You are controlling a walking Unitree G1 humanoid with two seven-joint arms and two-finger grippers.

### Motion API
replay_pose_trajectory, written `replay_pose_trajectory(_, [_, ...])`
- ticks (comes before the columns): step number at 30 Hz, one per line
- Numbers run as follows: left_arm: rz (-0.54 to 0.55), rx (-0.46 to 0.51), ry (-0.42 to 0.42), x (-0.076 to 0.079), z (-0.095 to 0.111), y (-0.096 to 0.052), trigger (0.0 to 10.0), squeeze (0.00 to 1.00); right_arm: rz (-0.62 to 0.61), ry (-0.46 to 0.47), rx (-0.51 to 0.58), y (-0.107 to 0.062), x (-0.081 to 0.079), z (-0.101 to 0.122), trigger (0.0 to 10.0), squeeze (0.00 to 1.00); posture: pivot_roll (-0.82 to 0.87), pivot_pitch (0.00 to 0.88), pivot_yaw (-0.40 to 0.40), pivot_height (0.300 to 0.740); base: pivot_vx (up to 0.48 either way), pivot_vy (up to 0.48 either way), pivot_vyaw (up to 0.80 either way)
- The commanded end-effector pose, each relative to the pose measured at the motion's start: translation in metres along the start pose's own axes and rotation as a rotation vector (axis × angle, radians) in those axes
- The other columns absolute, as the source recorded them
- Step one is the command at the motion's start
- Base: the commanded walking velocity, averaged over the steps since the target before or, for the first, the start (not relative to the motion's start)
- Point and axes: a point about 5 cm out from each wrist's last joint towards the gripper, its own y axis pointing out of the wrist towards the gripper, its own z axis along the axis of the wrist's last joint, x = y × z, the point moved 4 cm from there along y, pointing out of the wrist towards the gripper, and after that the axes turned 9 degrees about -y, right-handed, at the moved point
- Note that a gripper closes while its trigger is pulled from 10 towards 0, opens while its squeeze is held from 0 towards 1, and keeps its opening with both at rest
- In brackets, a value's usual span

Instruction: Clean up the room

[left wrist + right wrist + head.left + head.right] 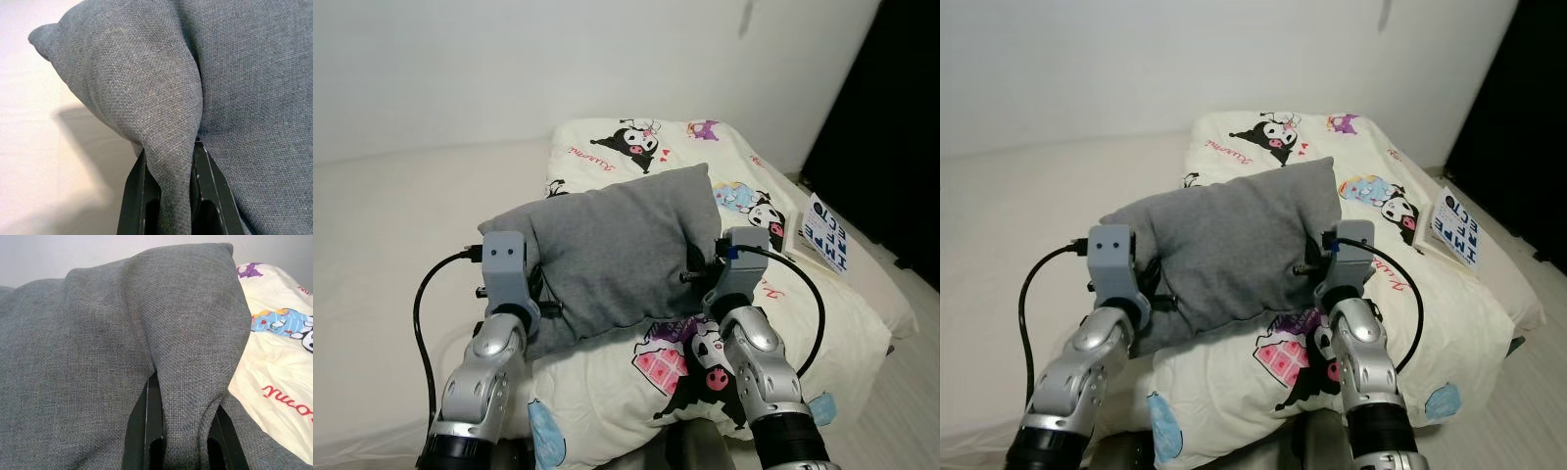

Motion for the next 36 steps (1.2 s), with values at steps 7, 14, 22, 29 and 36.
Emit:
replay_pose_trajectory(7, [-0.004, 0.054, 0.009, 0.002, 0.007, -0.001, 10.0, 0.00, 0.050, -0.001, 0.004, 0.000, -0.014, 0.001, 10.0, 0.00, -0.01, 0.078, -0.041, 0.606, 0.000, 0.000, 0.00])
replay_pose_trajectory(14, [-0.007, 0.093, 0.055, 0.000, 0.015, 0.000, 10.0, 0.00, 0.049, -0.001, -0.004, 0.000, -0.014, 0.000, 10.0, 0.00, -0.01, 0.082, -0.044, 0.631, 0.000, 0.000, 0.00])
replay_pose_trajectory(22, [-0.009, 0.103, 0.060, -0.001, 0.016, -0.001, 10.0, 0.00, 0.053, 0.003, -0.010, -0.001, -0.015, -0.001, 10.0, 0.00, -0.01, 0.082, -0.046, 0.656, 0.000, 0.000, 0.00])
replay_pose_trajectory(29, [-0.004, 0.095, 0.067, -0.006, 0.014, -0.002, 10.0, 0.00, 0.056, 0.005, -0.016, -0.002, -0.016, -0.003, 10.0, 0.00, 0.00, 0.084, -0.049, 0.676, 0.000, 0.000, 0.00])
replay_pose_trajectory(36, [0.004, 0.105, 0.071, -0.011, 0.014, -0.003, 10.0, 0.00, 0.055, 0.013, -0.029, -0.003, -0.017, -0.007, 10.0, 0.00, 0.00, 0.084, -0.048, 0.706, 0.000, 0.000, 0.00])
